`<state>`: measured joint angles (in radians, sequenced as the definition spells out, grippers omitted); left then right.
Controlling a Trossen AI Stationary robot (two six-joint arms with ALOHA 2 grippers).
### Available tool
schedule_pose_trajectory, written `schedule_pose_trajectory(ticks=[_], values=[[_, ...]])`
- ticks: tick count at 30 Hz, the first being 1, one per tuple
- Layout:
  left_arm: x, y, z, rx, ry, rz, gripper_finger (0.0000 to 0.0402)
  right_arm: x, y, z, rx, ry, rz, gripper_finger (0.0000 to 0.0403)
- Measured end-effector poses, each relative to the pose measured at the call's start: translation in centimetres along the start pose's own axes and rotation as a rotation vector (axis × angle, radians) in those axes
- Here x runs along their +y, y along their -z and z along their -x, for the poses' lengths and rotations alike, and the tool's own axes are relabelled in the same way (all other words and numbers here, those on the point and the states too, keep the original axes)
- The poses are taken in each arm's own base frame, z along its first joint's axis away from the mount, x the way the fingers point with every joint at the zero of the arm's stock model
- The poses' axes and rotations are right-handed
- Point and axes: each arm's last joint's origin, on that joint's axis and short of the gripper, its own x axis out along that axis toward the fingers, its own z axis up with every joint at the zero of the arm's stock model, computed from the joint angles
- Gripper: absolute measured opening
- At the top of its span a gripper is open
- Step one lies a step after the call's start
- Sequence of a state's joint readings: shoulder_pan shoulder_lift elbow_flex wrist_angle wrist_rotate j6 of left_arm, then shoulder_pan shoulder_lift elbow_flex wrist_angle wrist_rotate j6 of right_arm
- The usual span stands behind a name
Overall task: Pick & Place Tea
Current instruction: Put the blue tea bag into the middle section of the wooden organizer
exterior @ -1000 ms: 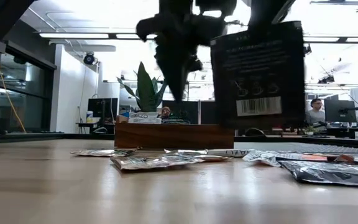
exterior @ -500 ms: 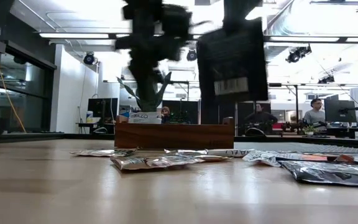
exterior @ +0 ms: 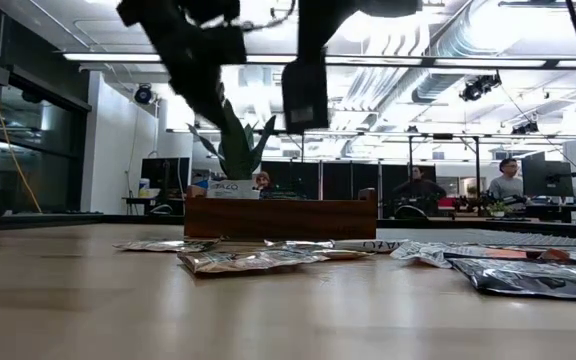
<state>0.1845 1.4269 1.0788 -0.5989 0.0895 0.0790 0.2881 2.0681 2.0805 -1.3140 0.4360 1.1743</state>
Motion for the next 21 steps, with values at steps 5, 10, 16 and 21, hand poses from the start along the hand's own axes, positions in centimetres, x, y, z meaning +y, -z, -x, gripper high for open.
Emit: schedule_pose_trajectory(ticks=[5,10,16,21], values=[[-1.0,-0.4,1.9,-0.093,-0.201,0.016,0.0001,-1.3,-3.1,-0.8,-0.02,-0.011,-0.09,0.0],[-1.6,-0.5,3.4,-0.155,-0.422,0.089,0.0001,-2.7,-5.7,-1.7,-0.022,-0.006,-0.121,0.0],[-2.1,-0.1,4.1,-0.177,-0.56,0.164,0.0001,-3.9,-7.9,-2.5,-0.009,-0.026,-0.121,0.0],[-2.3,0.0,4.1,-0.186,-0.555,0.207,0.0001,-4.3,-9.1,-3.0,0.005,-0.082,-0.074,0.0]])
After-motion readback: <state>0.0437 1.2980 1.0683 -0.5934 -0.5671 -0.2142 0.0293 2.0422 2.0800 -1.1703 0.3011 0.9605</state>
